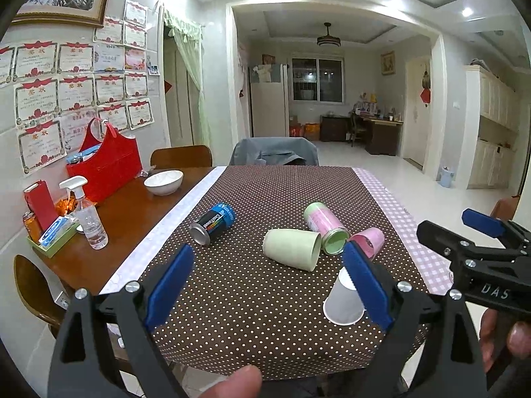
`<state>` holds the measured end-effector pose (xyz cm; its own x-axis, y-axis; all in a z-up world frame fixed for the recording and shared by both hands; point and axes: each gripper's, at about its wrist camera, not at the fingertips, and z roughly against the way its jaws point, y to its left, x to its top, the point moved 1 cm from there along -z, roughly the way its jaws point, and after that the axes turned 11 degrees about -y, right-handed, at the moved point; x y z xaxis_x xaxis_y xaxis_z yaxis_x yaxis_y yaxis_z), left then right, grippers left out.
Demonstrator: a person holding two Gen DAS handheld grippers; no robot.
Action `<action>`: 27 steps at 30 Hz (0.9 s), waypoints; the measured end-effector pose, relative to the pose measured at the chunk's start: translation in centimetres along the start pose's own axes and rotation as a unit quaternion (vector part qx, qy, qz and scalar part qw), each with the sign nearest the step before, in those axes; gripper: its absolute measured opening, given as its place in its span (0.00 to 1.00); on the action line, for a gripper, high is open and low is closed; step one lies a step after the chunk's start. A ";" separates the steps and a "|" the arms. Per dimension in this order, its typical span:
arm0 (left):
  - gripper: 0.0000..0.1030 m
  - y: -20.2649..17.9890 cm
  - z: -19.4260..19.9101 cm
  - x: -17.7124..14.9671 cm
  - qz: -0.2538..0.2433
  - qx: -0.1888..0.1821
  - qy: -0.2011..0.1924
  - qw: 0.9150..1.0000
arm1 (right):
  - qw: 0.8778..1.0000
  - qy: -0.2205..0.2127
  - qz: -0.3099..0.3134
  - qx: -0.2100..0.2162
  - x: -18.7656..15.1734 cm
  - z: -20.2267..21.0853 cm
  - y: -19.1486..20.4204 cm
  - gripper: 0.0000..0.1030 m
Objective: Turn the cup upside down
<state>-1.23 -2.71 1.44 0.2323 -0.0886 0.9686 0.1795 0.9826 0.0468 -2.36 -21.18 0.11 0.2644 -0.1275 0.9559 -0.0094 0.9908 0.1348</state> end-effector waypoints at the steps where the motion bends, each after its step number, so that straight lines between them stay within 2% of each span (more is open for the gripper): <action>1: 0.88 0.0 0.0 0.0 0.000 0.000 0.000 1.000 | 1.000 0.001 -0.001 0.001 0.0 -0.1 0.0 0.94; 27: 0.88 0.0 0.0 0.0 0.000 0.004 0.000 1.000 | 1.000 -0.004 -0.004 -0.005 -0.1 0.0 -0.1 0.94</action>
<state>-1.24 -2.72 1.42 0.2314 -0.0886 0.9688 0.1718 0.9839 0.0489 -2.42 -21.24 0.03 0.2568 -0.1365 0.9568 0.0022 0.9901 0.1406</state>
